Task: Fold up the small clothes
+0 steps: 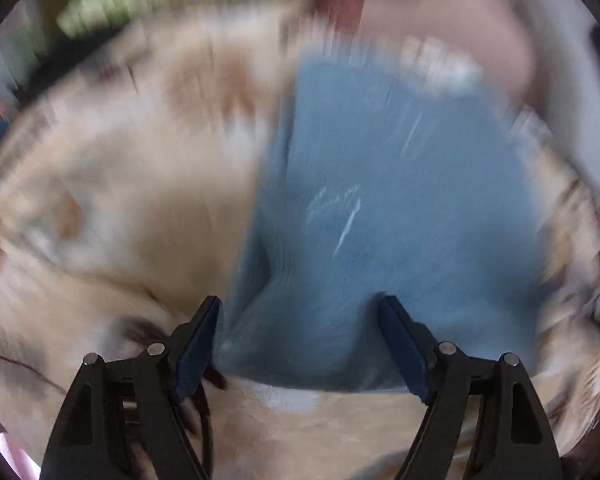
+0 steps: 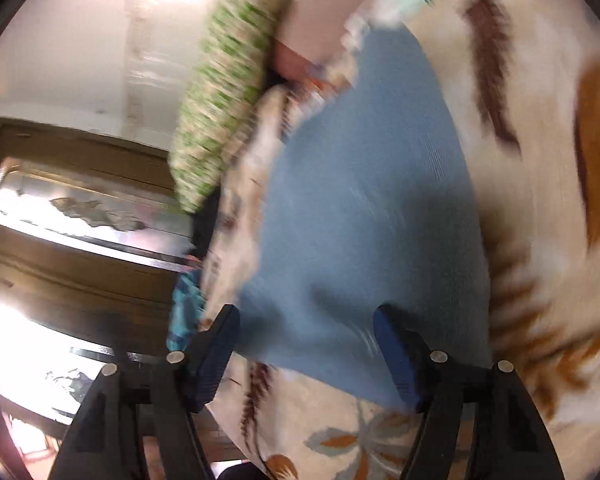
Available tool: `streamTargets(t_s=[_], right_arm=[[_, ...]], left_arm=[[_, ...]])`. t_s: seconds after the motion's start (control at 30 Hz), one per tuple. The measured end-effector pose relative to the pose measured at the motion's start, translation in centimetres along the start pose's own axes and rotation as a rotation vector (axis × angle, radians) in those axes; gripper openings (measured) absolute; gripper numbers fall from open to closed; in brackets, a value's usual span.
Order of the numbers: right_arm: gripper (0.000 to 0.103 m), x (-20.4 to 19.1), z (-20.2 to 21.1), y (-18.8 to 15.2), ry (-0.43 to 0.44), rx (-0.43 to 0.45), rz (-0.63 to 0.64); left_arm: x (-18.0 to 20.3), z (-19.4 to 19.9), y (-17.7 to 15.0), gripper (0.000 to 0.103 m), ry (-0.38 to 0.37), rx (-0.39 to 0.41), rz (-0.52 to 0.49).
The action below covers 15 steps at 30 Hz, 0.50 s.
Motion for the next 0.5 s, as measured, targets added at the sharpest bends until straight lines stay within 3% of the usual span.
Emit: streamTargets(t_s=[0.07, 0.17, 0.27, 0.37, 0.43, 0.5], right_arm=[[0.081, 0.8, 1.3, 2.7, -0.036, 0.038, -0.001], [0.082, 4.9, 1.0, 7.1, -0.107, 0.044, -0.035], [0.082, 9.3, -1.8, 9.9, -0.02, -0.017, -0.164], [0.082, 10.2, -4.3, 12.3, 0.026, -0.043, -0.131], [0.082, 11.0, -5.4, 12.8, 0.009, -0.056, -0.118], [0.082, 11.7, -6.8, 13.0, -0.005, -0.1, -0.112]], left_arm=[[0.0, 0.7, 0.0, 0.085, -0.008, 0.057, -0.008], [0.3, 2.0, 0.7, 0.085, -0.007, 0.054, -0.003], [1.0, 6.4, 1.9, 0.084, -0.122, 0.125, 0.02], [4.4, 10.2, 3.8, 0.084, -0.219, 0.22, -0.047], [7.8, 9.7, 4.9, 0.084, -0.277, 0.205, -0.109], [9.5, 7.5, 5.1, 0.084, -0.248, 0.192, -0.142]])
Point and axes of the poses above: each gripper's, at about its wrist camera, not at the fingertips, and z roughly against the way its jaws point, x to its right, y to its top, the point moved 4 cm from there along -z, roughly the way its jaws point, and after that the axes turned 13 degrees about z, right-handed, at the moved point
